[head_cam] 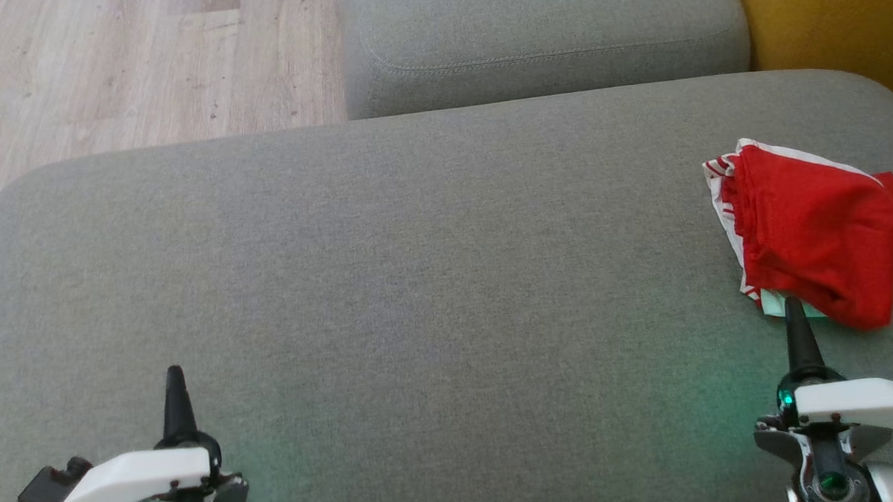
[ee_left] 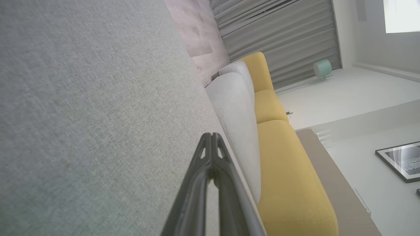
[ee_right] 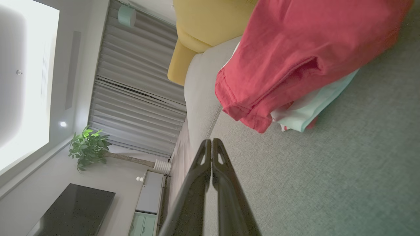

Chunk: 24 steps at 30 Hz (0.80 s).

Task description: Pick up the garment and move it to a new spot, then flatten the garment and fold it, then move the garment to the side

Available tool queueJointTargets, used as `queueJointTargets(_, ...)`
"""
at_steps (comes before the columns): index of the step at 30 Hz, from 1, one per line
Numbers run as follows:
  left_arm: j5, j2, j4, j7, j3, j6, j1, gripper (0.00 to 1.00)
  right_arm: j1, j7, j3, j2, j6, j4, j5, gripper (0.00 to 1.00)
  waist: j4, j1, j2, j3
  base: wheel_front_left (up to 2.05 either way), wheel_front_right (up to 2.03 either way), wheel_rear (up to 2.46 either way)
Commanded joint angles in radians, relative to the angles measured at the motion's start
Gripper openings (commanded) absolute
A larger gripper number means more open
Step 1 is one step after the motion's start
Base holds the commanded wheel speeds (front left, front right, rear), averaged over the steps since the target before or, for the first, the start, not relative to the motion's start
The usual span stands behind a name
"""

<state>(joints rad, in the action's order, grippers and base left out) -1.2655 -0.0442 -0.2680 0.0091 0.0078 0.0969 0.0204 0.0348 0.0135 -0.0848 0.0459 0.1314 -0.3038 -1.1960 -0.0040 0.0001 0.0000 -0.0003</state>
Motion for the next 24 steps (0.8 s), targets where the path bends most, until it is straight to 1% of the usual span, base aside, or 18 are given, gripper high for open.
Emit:
queueJointTargets(1, -0.022, -0.007, 0.029, 0.009, 0.038, 0.007, 0.058, 0.0, 0.059, 0.007, 0.009, 0.004, -0.001, 0.041, -0.03, 0.0, 0.0, 0.0, 0.0, 0.0, 0.0, 0.0, 0.0)
queueJointTargets(24, -0.243, -0.008, 0.025, 0.073, 0.083, 0.025, 0.078, 0.0, 0.069, 0.071, -0.018, 0.004, -0.001, 0.053, -0.291, 0.0, 0.003, 0.0, 0.0, 0.002, 0.0, 0.0, 0.0)
